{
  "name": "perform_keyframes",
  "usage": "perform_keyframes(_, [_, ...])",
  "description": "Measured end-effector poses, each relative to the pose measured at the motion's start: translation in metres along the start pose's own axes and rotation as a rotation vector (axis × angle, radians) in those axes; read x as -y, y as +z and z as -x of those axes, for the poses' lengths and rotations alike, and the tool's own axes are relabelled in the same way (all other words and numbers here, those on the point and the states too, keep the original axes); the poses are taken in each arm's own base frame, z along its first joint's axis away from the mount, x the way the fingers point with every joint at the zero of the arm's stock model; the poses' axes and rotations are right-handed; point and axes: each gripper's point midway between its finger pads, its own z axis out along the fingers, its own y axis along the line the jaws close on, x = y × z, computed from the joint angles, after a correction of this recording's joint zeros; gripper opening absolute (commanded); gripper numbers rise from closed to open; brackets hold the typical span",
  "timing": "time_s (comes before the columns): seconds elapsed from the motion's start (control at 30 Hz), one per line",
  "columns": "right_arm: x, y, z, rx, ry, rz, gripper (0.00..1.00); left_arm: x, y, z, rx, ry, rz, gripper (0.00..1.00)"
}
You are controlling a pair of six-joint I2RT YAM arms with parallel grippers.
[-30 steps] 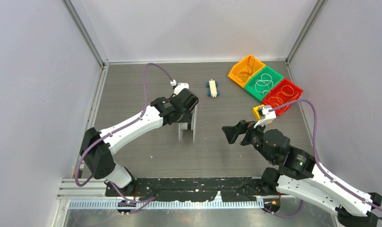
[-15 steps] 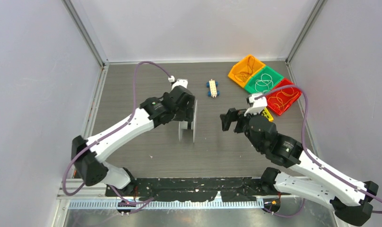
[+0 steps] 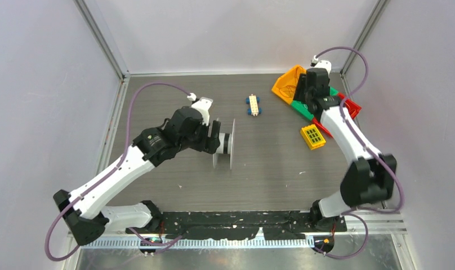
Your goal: Wrap the cables
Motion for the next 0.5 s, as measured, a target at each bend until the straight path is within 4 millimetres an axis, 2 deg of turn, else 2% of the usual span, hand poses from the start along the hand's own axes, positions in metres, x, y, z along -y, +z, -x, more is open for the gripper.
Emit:
perform_keyframes(0.13, [0.028,0.073,-0.012,-0.111,0.056,-0.079,0.56,-0.01,-0.02,-0.015,0.015,0.085,-0.027,0.73])
perform_keyframes(0.23, [0.05,0.113,-0.019,-0.17,0.213,-0.109,0.54,-0.025,-0.032,-0.025,0.051,0.134,-0.002,0.73])
perform_keyframes(0.37, [0.074,0.152,-0.025,-0.206,0.473,-0.148,0.52,-0.044,-0.032,-0.037,0.052,0.193,0.059,0.73])
perform_keyframes(0.43, [0.083,0.162,-0.032,-0.216,0.573,-0.181,0.52,-0.049,-0.029,-0.04,0.042,0.213,0.085,0.73])
perform_keyframes(0.5, [0.083,0.167,-0.039,-0.228,0.647,-0.202,0.52,-0.054,-0.028,-0.042,0.038,0.231,0.106,0.73])
